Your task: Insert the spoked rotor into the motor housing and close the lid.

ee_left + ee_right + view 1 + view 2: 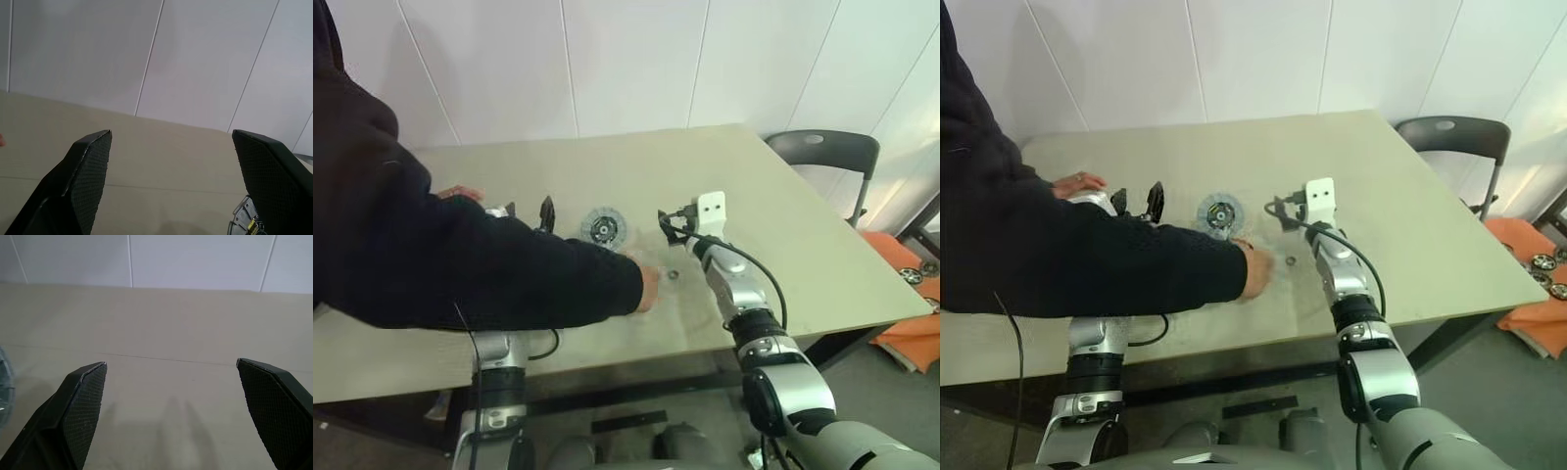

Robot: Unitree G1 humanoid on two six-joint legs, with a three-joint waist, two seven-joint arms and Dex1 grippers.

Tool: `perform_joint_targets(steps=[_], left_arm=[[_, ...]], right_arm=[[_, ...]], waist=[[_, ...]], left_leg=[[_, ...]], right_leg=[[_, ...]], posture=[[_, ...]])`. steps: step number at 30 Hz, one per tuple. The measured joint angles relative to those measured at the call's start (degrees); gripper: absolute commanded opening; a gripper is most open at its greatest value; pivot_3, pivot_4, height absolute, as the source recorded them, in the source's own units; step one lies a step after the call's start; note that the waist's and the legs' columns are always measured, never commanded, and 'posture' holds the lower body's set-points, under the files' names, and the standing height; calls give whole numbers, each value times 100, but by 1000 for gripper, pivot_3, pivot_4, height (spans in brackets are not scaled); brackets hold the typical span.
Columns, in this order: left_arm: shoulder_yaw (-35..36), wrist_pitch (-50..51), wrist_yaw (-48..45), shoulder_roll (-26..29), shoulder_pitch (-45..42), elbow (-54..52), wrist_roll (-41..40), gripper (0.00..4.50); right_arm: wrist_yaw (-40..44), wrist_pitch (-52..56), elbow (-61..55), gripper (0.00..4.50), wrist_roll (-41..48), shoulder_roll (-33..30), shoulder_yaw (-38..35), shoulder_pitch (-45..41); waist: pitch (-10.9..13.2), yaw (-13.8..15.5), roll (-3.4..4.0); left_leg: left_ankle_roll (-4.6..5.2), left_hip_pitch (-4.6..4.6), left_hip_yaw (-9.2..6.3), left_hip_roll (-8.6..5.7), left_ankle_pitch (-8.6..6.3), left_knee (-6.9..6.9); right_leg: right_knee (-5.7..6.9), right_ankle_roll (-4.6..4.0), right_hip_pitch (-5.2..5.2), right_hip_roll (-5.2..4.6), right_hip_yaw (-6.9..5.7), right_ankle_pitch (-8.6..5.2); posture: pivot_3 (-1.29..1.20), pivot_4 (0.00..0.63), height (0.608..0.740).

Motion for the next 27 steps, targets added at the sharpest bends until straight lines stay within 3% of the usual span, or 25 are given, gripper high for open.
perform_joint_targets(steps=[9, 17, 27], left_arm=[[17, 1, -117, 222, 232, -21, 75, 4184], [594, 50, -161, 802, 829, -151, -38, 4184], [740, 230, -164, 874, 1173, -460, -70, 4184]], right_arm=[[153, 1, -134, 4439, -92, -433, -1, 282], [140, 2, -199, 4439, -93, -751, -121, 340], [92, -7, -186, 4439, -102, -912, -150, 377]], waist=[[-1, 38, 1], [0, 110, 1], [0, 118, 1]], left_leg=[[0, 5, 7, 2, 0, -3], [0, 5, 8, 3, 0, 2], [0, 5, 9, 2, 0, 2]], right_leg=[[3, 0, 0, 6, 6, 0], [2, -1, 1, 3, 5, -1], [2, -2, 1, -1, 5, -1]], posture=[[0, 0, 740], [0, 0, 740], [0, 0, 740]])
